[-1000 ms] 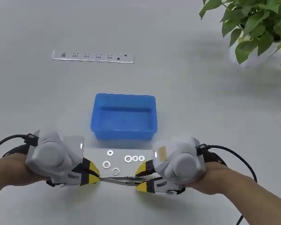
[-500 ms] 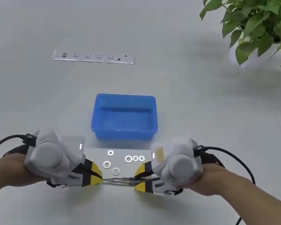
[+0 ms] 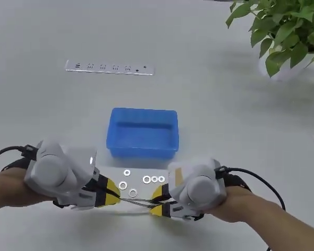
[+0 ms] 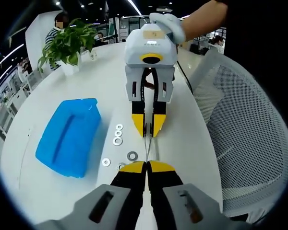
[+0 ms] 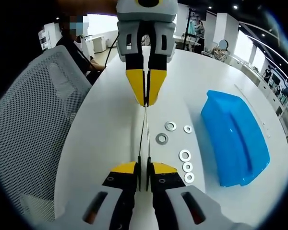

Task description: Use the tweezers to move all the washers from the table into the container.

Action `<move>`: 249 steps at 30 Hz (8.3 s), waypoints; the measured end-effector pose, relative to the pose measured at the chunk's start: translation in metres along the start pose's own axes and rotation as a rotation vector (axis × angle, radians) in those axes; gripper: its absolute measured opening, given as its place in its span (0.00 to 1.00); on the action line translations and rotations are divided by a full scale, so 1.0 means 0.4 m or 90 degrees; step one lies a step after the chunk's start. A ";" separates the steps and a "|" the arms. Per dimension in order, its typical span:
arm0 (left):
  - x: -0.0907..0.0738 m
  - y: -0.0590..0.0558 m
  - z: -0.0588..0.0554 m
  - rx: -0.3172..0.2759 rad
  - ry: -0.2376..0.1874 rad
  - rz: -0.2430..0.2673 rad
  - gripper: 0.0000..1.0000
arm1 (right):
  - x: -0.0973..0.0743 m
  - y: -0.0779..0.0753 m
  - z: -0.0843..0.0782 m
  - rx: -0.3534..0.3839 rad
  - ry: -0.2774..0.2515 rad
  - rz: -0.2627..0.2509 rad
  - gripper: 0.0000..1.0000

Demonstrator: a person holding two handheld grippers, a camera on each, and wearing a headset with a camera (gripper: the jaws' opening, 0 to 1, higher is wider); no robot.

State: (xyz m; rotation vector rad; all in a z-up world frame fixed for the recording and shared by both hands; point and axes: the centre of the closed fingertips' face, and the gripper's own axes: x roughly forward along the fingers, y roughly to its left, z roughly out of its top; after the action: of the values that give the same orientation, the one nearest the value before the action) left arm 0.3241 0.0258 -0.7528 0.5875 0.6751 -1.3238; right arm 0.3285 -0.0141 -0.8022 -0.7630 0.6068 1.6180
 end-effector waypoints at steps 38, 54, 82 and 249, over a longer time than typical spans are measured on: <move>-0.042 -0.039 0.185 0.062 -0.055 -0.021 0.05 | -0.007 0.028 0.071 0.013 -0.058 -0.019 0.11; -0.015 -0.037 0.211 0.061 -0.081 -0.037 0.06 | -0.019 0.029 0.061 0.030 -0.076 -0.032 0.10; -0.009 -0.036 0.193 0.063 -0.073 -0.044 0.05 | -0.019 0.022 0.072 0.033 -0.080 -0.035 0.19; 0.046 0.118 0.254 0.074 -0.101 -0.034 0.05 | -0.083 -0.141 0.000 0.056 -0.084 -0.118 0.11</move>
State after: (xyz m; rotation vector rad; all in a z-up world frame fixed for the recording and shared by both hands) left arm 0.3839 -0.0528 -0.6970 0.5535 0.4895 -1.4507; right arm 0.3872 -0.0255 -0.7758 -0.6240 0.4936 1.4488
